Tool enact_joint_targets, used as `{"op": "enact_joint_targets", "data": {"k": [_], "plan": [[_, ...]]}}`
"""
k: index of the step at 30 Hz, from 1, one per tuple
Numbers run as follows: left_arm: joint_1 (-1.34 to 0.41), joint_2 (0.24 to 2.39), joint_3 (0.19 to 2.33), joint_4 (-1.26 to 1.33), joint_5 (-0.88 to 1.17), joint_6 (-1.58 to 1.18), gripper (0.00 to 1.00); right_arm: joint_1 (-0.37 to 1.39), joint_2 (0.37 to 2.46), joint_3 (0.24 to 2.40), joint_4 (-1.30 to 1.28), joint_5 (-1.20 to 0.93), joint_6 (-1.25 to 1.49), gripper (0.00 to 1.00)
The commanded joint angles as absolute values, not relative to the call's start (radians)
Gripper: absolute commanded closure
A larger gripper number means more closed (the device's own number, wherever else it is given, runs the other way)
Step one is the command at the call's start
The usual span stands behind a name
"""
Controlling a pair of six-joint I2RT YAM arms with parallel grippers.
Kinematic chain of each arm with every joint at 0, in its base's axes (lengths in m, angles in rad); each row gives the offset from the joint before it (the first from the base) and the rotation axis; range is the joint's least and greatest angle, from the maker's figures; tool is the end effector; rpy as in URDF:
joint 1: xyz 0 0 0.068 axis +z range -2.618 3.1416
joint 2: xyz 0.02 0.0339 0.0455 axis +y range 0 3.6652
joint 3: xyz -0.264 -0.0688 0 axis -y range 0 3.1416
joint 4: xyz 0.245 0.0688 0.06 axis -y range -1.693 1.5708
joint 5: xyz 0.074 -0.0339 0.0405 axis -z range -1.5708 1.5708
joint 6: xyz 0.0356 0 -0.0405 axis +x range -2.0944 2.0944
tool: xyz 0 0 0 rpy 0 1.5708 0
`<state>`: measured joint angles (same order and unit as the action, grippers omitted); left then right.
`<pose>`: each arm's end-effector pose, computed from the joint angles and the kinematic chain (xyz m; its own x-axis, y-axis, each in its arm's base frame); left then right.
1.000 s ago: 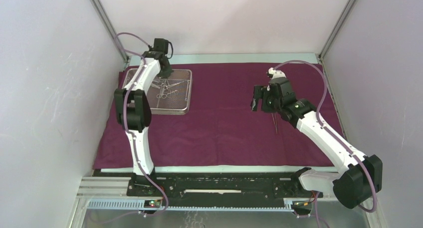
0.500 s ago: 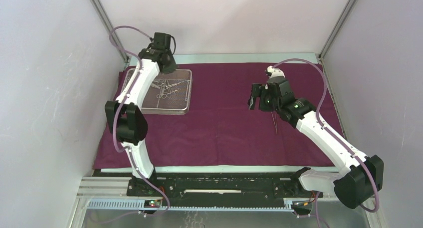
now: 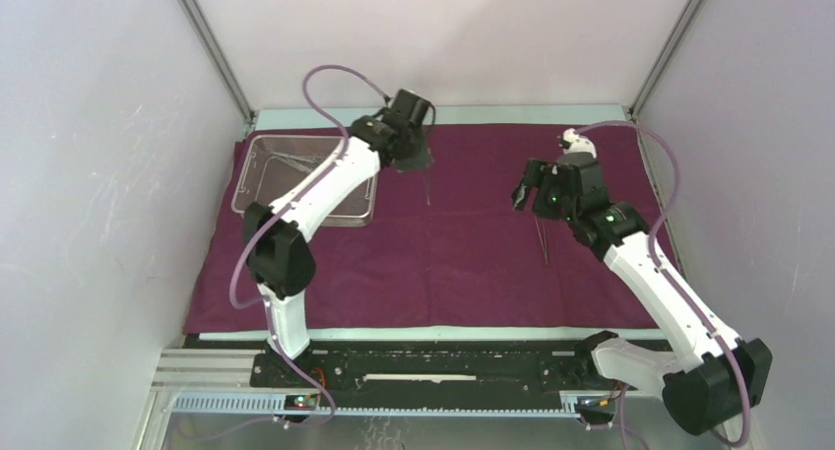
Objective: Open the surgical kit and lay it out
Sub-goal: Place the medical item in the surgical kit.
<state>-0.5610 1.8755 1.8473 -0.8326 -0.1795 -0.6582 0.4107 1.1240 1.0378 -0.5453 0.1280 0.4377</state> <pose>0.3564 -0.2164 0.3357 -0.7679 -0.2283 -0.5985 -0.0566 0.9549 -0.2916 0.2250 0.0930 0.3257 -0.6180 0.1894 -0.7630 -0.0437 0.9608 0.2739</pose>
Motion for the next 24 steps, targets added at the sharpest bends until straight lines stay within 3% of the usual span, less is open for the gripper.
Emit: {"op": "enact_joint_targets", "data": {"k": [1, 11, 18, 24], "plan": [[-0.647, 1.951, 1.901, -0.811, -0.169, -0.784, 1.00, 0.352, 1.028, 0.992, -0.565, 0.133, 0.472, 0.13], [-0.793, 2.159, 2.048, -0.779, -0.144, -0.899, 1.00, 0.247, 0.927, 0.917, -0.598, 0.087, 0.461, 0.13], [-0.825, 2.169, 2.059, -0.764, -0.132, -0.909, 1.00, 0.256, 1.014, 0.859, -0.421, -0.074, 0.516, 0.34], [-0.840, 2.159, 2.053, -0.764, -0.112, -0.898, 1.00, 0.283, 1.146, 0.859, -0.274, -0.138, 0.561, 0.38]]}}
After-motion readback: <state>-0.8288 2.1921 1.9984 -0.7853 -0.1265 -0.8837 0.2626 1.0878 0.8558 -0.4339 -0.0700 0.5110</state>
